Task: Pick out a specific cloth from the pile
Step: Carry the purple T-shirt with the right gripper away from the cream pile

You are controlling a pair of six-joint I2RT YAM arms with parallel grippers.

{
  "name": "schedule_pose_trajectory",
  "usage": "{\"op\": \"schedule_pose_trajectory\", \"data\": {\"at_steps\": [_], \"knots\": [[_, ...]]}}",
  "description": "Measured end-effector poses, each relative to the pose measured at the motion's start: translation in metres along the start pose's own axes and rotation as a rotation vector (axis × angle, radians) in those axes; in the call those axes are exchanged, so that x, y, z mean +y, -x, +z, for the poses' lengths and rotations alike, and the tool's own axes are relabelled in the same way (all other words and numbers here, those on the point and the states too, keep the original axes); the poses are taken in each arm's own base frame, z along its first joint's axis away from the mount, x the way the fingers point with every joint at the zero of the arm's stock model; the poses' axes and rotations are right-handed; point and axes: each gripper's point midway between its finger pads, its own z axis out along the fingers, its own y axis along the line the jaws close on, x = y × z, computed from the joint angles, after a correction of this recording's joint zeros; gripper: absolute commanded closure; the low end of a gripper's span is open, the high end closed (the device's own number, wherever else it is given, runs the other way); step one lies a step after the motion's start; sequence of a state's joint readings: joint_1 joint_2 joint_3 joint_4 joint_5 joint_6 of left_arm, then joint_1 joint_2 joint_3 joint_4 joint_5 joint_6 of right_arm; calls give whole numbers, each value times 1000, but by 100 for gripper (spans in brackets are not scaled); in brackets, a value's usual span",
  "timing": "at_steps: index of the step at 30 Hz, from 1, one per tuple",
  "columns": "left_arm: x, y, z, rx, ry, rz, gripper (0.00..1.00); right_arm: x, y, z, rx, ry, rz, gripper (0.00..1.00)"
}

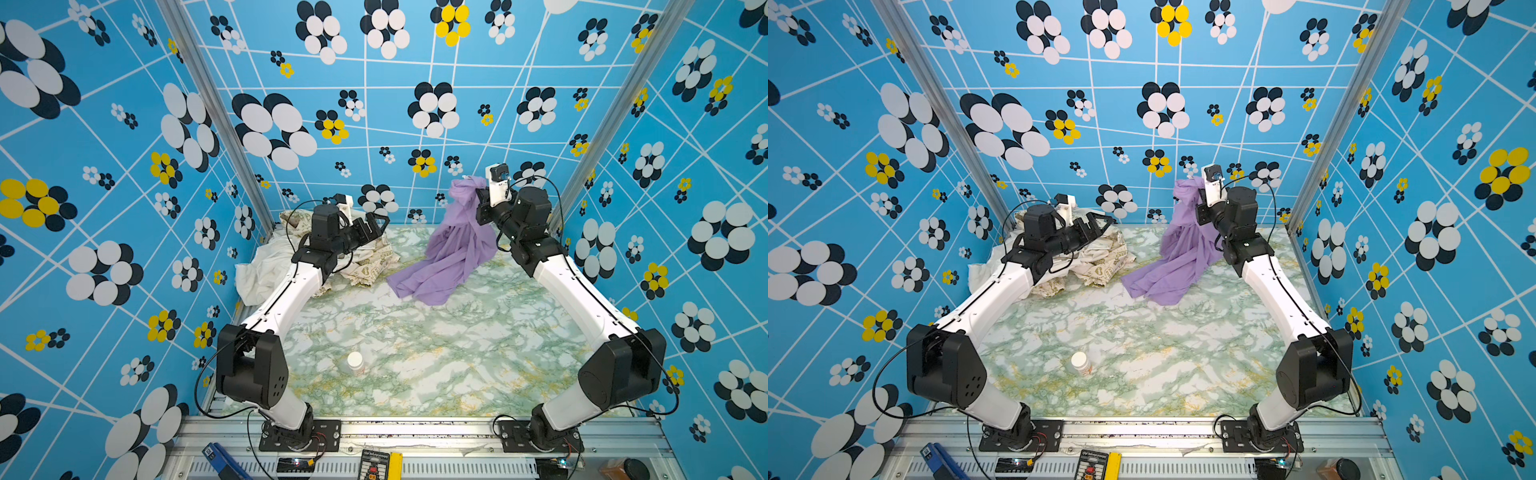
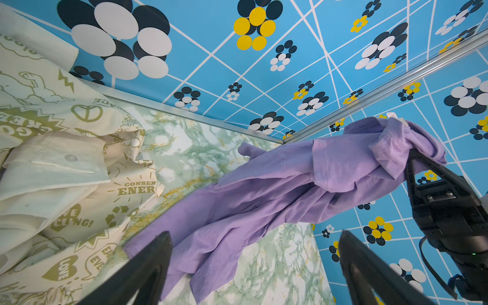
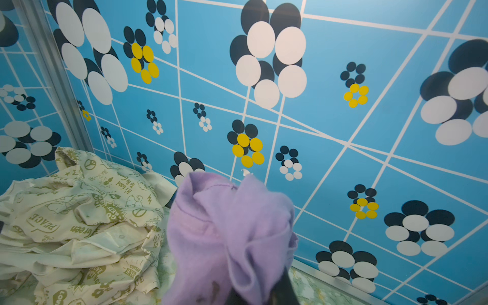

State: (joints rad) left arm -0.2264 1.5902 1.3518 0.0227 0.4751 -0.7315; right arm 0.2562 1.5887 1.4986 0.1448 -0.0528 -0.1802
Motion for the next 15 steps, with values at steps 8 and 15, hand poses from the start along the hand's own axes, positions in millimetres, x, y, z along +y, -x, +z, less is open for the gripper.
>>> {"op": "schedule_pose_trajectory", "data": {"at_steps": [8, 15], "knots": [[1, 1, -1, 0, -1, -2, 1, -42, -3, -4, 9, -80, 3, 100], [1, 1, -1, 0, -1, -2, 1, -84, 20, -13, -37, -163, 1, 100]]}}
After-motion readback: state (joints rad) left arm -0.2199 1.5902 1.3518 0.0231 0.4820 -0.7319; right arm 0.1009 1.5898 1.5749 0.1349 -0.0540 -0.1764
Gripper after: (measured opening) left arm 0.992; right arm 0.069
